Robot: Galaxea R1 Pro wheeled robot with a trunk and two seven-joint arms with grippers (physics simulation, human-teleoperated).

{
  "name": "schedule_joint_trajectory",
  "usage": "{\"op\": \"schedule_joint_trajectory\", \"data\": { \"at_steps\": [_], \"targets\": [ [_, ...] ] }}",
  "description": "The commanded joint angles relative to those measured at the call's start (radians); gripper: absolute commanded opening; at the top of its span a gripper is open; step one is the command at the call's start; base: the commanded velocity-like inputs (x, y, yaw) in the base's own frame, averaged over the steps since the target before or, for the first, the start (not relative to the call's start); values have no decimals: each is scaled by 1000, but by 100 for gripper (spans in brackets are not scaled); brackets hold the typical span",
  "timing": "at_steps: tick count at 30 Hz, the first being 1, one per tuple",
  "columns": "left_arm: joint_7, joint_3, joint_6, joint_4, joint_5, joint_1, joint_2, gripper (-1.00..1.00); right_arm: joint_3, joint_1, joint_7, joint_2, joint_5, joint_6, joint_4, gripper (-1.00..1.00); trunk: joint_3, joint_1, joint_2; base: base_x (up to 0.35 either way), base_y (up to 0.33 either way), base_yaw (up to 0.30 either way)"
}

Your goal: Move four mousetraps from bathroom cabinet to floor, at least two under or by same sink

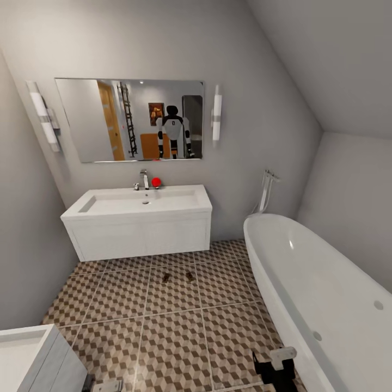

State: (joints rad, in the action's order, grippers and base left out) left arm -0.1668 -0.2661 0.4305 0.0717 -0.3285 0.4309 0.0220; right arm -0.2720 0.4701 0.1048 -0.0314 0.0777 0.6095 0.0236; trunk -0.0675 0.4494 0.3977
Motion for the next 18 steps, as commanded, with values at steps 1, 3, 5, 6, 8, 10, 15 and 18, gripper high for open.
{"op": "schedule_joint_trajectory", "data": {
  "at_steps": [1, 3, 5, 6, 8, 10, 15, 18],
  "targets": [
    [-2, -9, 5, 4, -5, 2, -1, 100, -9, 1, 3, 0, 8, 3, -1, 100, -2, 1, 2, 0, 0, 0],
    [-2, -9, 5, 4, -5, 2, -1, 100, -9, 1, 3, 1, 7, 3, -1, 100, -2, 1, 2, 0, 0, 0],
    [-2, -9, 5, 4, -5, 2, -1, 100, -9, 1, 2, 2, 7, 3, -1, 100, -2, 1, 2, 0, 0, 0],
    [-2, -9, 5, 4, -5, 2, -1, 100, -9, 1, 2, 2, 7, 3, -1, 100, -2, 1, 2, 0, 0, 0],
    [-2, -9, 5, 4, -5, 2, -1, 100, -9, 1, 2, 1, 7, 4, -1, 100, -2, 1, 2, 0, 0, 0],
    [-3, -9, 5, 4, -5, 2, -1, 100, -9, 1, 1, 1, 6, 5, -1, 100, -2, 1, 2, 0, 0, 0],
    [-2, -9, 5, 4, -5, 2, -1, 100, -9, 1, 1, 1, 3, 7, -1, 100, -2, 1, 2, 0, 0, 0],
    [-3, -9, 5, 4, -6, 2, -1, 100, -9, 1, 1, 1, 3, 7, -1, 100, -2, 1, 2, 0, 0, 0]
  ]
}}
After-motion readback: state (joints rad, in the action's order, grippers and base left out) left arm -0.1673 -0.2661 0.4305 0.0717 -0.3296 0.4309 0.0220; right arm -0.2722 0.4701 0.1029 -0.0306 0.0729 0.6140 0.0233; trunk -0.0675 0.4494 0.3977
